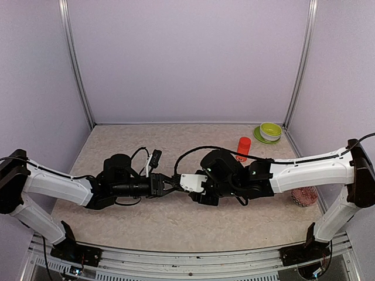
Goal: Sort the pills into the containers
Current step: Open the lid of the pill container from the compartment of the pill container.
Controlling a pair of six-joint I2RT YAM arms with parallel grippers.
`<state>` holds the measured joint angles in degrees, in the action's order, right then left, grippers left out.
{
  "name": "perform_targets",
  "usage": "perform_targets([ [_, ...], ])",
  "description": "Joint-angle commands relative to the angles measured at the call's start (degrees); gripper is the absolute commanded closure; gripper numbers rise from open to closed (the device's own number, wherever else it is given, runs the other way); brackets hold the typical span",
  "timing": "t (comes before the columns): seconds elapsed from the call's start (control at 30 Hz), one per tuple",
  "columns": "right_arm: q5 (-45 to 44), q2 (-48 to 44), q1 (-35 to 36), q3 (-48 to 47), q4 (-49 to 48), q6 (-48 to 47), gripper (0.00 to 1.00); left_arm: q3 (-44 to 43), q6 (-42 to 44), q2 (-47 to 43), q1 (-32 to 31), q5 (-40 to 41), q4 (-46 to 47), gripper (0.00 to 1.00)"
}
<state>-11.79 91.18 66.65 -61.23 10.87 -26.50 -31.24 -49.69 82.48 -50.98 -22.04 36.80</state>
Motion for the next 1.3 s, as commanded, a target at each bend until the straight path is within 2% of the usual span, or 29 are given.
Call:
perform_targets([
  [0.0, -0.94, -0.83, 0.71, 1.16, -2.03, -0.38, 0.56, -0.33, -0.05, -0.26, -0.35, -0.98, 1.74, 0.72],
  [0.27, -0.87, -1.41, 1.19, 1.11, -2.53, -0.46, 0.50, -0.57, -0.26, 0.58, -0.35, -1.07, 1.87, 0.71],
  [0.43, -1.34, -1.67, 1.20, 0.82, -2.74, -0.55, 0.51, -0.79, -0.32, 0.93, -0.35, -1.15, 1.88, 0.71],
  [0.73, -0.77, -1.61, 1.20, 0.20, -1.41, 0.51, 0.73, -0.96, -0.08, 1.29, -0.35, -1.16, 1.73, 0.70],
  [0.97, 5.33, -2.96, 1.20, -1.17, 1.14, 3.40, 0.87, -0.53, 0.94, 1.34, -0.35, -0.58, 1.04, 0.71],
  [1.17, 7.66, -3.99, 0.64, -1.51, 2.35, 5.40, 0.84, -0.27, 1.17, 1.28, -0.35, -0.28, 1.00, 0.71],
  [1.27, 10.23, -3.69, 0.50, -2.18, 3.41, 6.20, 0.74, -0.09, 1.26, 1.21, -0.40, -0.15, 0.86, 0.71],
])
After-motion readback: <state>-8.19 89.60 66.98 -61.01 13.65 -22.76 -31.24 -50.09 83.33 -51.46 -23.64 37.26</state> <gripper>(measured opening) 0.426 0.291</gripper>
